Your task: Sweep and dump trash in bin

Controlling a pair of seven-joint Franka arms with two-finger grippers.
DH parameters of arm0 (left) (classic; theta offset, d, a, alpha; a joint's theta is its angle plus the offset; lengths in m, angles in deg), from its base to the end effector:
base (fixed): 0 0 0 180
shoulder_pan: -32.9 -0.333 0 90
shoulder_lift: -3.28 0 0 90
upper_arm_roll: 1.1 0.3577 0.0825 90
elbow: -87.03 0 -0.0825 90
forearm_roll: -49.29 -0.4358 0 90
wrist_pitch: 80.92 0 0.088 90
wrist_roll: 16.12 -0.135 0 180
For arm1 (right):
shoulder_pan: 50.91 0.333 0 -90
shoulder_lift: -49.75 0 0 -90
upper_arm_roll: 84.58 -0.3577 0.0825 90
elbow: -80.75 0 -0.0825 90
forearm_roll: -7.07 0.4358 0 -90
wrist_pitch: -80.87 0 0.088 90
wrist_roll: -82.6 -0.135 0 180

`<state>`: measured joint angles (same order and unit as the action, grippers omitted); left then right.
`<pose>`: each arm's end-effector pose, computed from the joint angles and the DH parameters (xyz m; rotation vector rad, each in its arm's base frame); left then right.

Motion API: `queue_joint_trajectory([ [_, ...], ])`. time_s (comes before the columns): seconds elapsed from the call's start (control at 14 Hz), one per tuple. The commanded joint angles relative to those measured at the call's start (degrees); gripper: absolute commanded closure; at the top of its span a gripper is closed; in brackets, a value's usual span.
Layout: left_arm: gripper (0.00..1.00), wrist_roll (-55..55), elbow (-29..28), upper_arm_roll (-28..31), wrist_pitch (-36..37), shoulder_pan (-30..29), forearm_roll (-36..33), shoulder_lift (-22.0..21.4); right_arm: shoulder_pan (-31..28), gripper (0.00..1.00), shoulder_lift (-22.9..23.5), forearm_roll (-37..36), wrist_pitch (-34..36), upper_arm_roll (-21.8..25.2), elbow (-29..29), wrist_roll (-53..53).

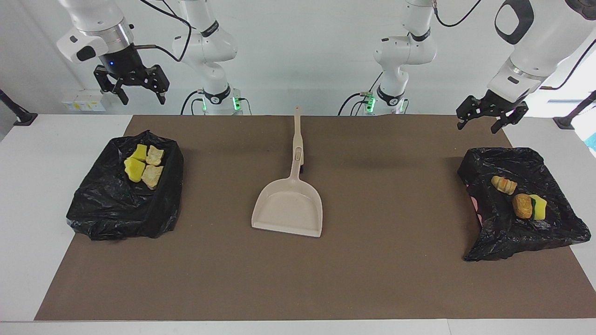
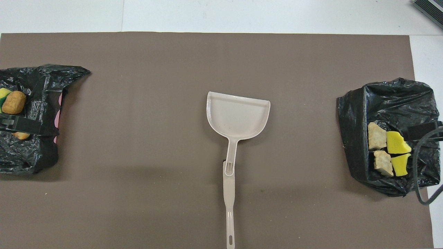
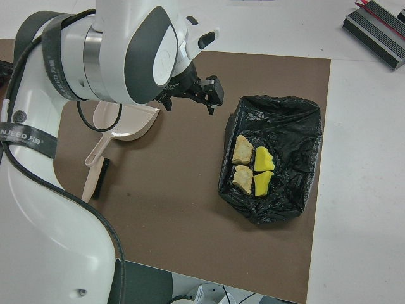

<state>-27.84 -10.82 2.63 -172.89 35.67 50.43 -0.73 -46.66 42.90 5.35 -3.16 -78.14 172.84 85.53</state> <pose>0.5812 0.0083 0.6109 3.0998 -0.2907 -0.0465 0.5514 -0.0296 0.6791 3.1258 0.0173 -0.0353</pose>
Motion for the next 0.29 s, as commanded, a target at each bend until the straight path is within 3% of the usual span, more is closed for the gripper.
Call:
queue_joint_trajectory([
  [0.0, 0.0, -0.49, -0.23, 0.23, 0.04, 0.57, -0.96, -0.56, -0.57, 0.0, -1.33, -0.3, 0.27, -0.11, 1.51, 1.91],
  [0.21, 0.0, -0.49, -0.41, 0.14, 0.04, 0.57, -0.96, -0.56, -0.57, 0.0, -1.33, -0.3, 0.36, -0.02, 1.51, 1.91],
])
